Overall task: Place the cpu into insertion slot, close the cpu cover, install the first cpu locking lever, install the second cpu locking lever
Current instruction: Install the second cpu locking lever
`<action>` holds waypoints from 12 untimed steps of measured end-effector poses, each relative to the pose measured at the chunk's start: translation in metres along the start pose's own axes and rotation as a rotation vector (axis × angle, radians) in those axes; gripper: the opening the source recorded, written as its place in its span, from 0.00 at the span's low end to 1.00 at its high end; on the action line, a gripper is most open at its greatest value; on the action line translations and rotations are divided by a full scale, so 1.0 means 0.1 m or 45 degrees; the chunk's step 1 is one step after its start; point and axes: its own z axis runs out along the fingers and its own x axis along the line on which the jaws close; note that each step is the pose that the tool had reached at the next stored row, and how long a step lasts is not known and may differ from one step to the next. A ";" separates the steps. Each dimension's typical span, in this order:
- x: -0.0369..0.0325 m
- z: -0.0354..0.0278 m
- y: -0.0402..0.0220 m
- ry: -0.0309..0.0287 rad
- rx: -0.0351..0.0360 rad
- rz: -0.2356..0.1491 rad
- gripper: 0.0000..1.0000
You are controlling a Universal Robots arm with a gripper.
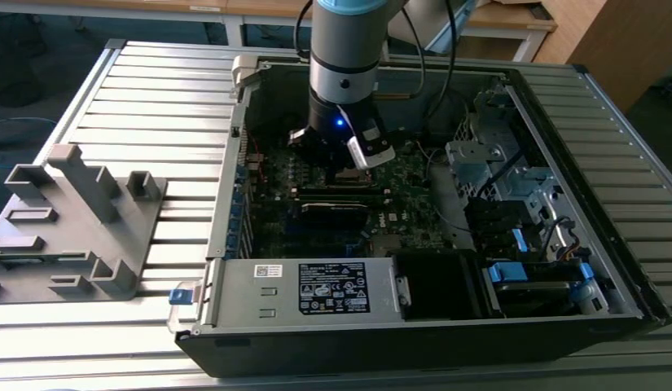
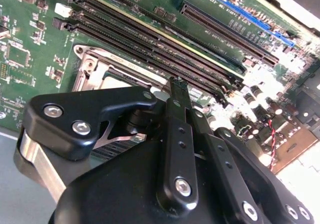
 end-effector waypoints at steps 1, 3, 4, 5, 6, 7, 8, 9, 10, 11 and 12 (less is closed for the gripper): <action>0.000 0.000 0.000 0.0000 -0.0001 0.000 0.10; 0.004 0.001 0.001 -0.0005 -0.0003 0.000 0.10; 0.004 0.002 0.001 -0.0005 -0.0004 0.000 0.10; 0.005 0.003 0.000 -0.0006 -0.0004 0.000 0.10; 0.007 0.004 0.000 -0.0006 -0.0003 0.000 0.10; 0.010 0.005 -0.001 -0.0006 -0.0002 0.000 0.10; 0.015 0.006 -0.001 -0.0005 -0.0001 0.000 0.10; 0.019 0.008 -0.001 -0.0005 -0.0002 0.000 0.10; 0.023 0.009 -0.001 -0.0005 -0.0002 0.000 0.10; 0.027 0.011 -0.001 -0.0005 -0.0003 0.000 0.10; 0.029 0.014 -0.002 -0.0005 -0.0006 0.000 0.10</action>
